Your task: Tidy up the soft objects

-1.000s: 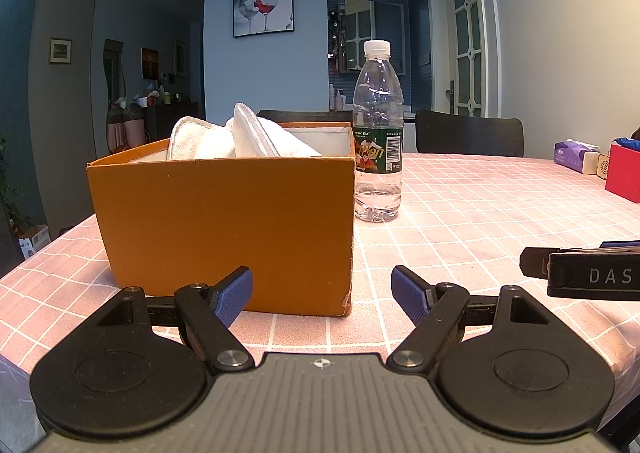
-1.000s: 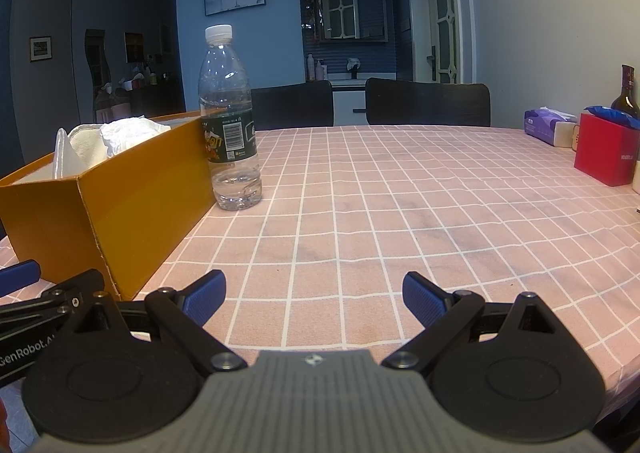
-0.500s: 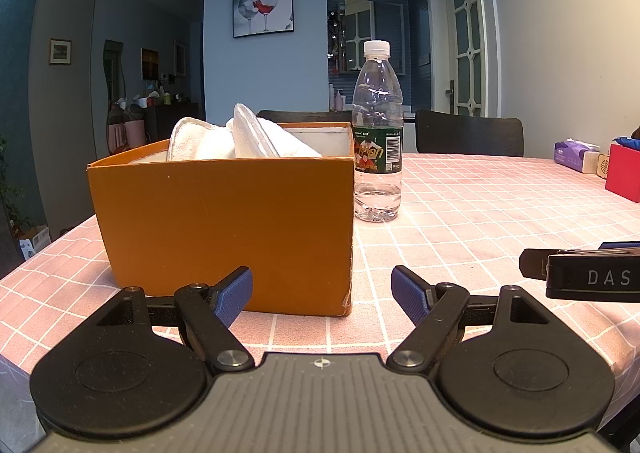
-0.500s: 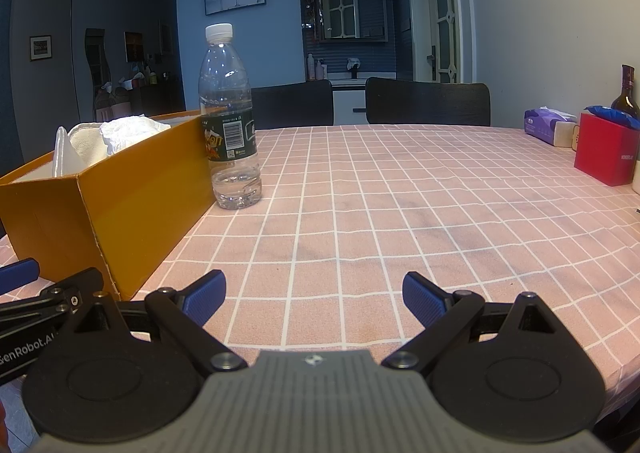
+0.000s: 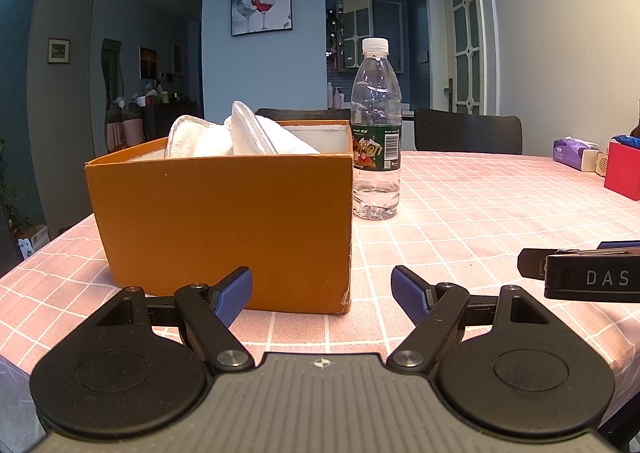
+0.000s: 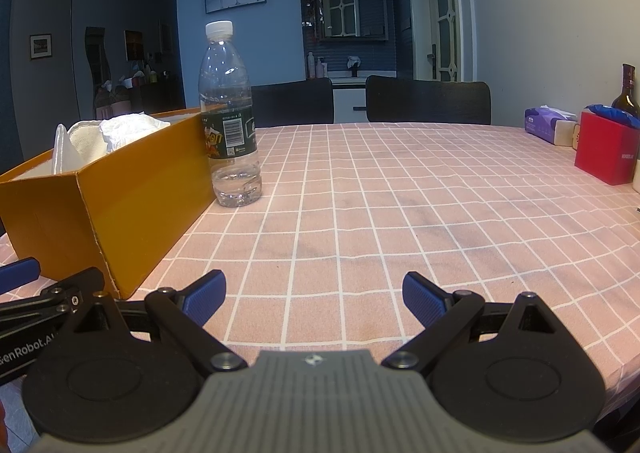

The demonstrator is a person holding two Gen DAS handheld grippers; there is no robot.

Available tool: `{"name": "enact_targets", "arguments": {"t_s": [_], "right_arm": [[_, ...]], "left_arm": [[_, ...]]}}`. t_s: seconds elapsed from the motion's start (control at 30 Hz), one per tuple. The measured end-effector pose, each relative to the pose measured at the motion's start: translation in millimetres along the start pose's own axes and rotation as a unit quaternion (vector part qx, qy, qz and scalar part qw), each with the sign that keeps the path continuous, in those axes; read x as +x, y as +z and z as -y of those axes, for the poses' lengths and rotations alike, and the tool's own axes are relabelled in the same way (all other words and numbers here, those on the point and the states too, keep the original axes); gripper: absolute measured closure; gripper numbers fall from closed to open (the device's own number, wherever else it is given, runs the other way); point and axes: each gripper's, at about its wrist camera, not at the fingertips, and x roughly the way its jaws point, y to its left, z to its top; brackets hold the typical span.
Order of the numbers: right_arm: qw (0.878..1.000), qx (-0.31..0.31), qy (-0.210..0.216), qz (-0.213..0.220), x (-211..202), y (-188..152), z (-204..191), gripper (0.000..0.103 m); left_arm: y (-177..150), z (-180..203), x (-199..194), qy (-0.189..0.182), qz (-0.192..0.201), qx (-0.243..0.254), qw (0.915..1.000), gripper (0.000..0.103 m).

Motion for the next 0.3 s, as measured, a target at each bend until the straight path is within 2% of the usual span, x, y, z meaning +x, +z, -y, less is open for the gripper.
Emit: {"name": "enact_targets", "arguments": {"t_s": [0.3], "right_arm": [[1.0,-0.001,-0.001,0.0,0.8,-1.1,-0.5,0.01]], "left_arm": [[-0.5,-1.6,-0.5,-0.004,-0.001,0.004,1.0,0.011]]}}
